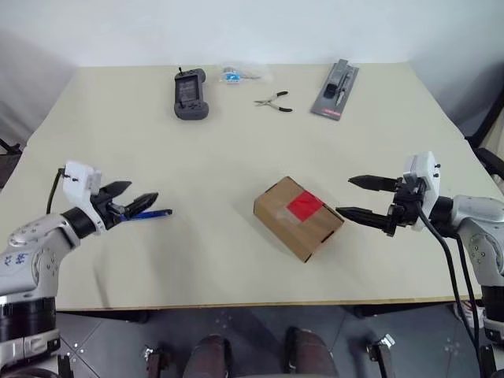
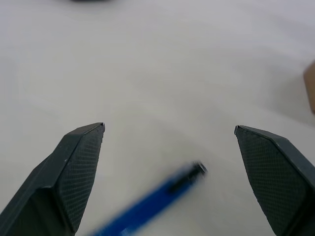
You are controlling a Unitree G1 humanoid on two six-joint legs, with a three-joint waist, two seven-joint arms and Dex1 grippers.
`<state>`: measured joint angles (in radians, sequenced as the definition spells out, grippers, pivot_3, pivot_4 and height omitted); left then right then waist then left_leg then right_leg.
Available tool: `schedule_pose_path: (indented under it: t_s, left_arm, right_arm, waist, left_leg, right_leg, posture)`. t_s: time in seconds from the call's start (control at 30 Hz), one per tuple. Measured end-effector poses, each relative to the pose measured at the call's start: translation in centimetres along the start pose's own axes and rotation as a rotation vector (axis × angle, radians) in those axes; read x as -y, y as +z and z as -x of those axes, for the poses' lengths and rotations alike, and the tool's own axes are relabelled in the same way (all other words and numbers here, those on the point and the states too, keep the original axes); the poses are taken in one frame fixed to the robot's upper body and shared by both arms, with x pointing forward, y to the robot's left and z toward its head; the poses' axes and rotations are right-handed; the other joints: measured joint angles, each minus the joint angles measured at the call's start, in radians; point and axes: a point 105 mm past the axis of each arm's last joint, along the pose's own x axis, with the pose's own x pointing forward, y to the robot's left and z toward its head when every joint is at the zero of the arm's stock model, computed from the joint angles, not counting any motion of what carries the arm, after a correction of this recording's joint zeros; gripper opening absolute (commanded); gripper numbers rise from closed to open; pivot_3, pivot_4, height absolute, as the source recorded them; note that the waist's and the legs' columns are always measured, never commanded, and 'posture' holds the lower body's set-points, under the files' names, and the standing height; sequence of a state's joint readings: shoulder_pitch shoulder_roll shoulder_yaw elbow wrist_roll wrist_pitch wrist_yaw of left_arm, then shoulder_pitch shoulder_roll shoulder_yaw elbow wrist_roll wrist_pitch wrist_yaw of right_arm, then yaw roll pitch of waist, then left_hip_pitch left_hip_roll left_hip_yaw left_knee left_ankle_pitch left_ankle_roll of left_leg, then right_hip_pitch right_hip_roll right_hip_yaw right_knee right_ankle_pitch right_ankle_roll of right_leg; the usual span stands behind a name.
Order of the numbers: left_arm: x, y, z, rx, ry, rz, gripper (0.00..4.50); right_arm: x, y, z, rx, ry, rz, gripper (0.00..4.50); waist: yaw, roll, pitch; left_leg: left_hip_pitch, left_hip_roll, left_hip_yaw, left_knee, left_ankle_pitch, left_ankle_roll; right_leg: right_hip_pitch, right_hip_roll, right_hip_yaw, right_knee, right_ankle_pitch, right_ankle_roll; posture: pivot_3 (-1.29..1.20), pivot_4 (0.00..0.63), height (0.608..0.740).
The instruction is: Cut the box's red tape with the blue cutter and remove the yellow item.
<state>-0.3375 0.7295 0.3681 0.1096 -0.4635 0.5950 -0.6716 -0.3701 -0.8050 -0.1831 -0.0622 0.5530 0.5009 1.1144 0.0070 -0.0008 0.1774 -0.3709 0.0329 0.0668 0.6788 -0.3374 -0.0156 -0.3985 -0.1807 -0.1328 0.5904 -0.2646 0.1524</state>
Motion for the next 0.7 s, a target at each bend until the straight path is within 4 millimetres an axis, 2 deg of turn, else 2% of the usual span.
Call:
schedule_pose_path:
  t_s: [0.07,0.17,0.33,0.47,0.6,0.7]
  left_arm:
    - [-1.2,-0.7,-0.4,-0.031,0.045,0.008,4.49]
    - [-1.8,-2.0,-0.7,-0.071,0.058,0.021,4.49]
    - [-0.9,-3.5,-0.2,-0.154,-0.099,-0.02,4.49]
    - [-1.4,-4.1,-0.2,-0.191,-0.142,-0.052,4.49]
    - [-1.8,-4.1,-0.1,-0.239,-0.186,-0.132,4.49]
    - [-2.1,-4.1,-0.4,-0.267,-0.214,-0.184,4.49]
  right_arm:
    - [-0.1,0.1,0.0,0.005,-0.005,0.003,4.5]
    - [-0.1,0.4,0.1,0.019,-0.018,0.007,4.5]
    - [-0.3,0.4,0.2,0.022,-0.03,0.007,4.5]
    - [-0.8,0.7,0.0,0.032,-0.011,0.014,4.5]
    - [-2.4,2.1,-1.2,0.068,0.074,0.022,4.5]
    - [-4.3,3.5,-2.5,0.083,0.177,0.047,4.5]
  waist:
    - [-0.005,0.0,0.0]
    - [-0.008,-0.002,0.001]
    - [-0.008,-0.004,0.002]
    - [-0.008,-0.004,0.002]
    - [-0.008,-0.004,0.002]
    - [-0.007,-0.003,0.002]
  left_leg:
    - [0.0,0.0,0.0,0.0,0.0,0.0]
    - [0.0,0.0,0.0,-0.001,0.0,0.0]
    - [-0.001,0.0,0.001,-0.001,0.0,0.0]
    - [0.0,0.0,0.001,-0.001,0.0,0.0]
    - [0.0,0.0,0.002,0.0,0.0,0.0]
    - [0.0,0.0,0.001,0.0,0.0,0.0]
  right_leg:
    - [0.0,0.0,0.0,0.0,0.0,0.0]
    - [0.0,0.0,-0.001,-0.001,0.0,0.0]
    - [-0.002,0.0,-0.001,0.0,0.0,0.001]
    - [-0.002,0.0,-0.001,0.0,0.0,0.001]
    - [-0.002,0.0,0.0,0.001,0.0,0.001]
    - [-0.002,0.0,0.0,0.002,0.0,0.001]
  posture:
    - [0.0,0.15,0.74]
    - [0.0,0.15,0.74]
    - [0.0,0.15,0.74]
    - [0.0,0.15,0.74]
    - [0.0,0.15,0.74]
    - [0.0,0.15,0.74]
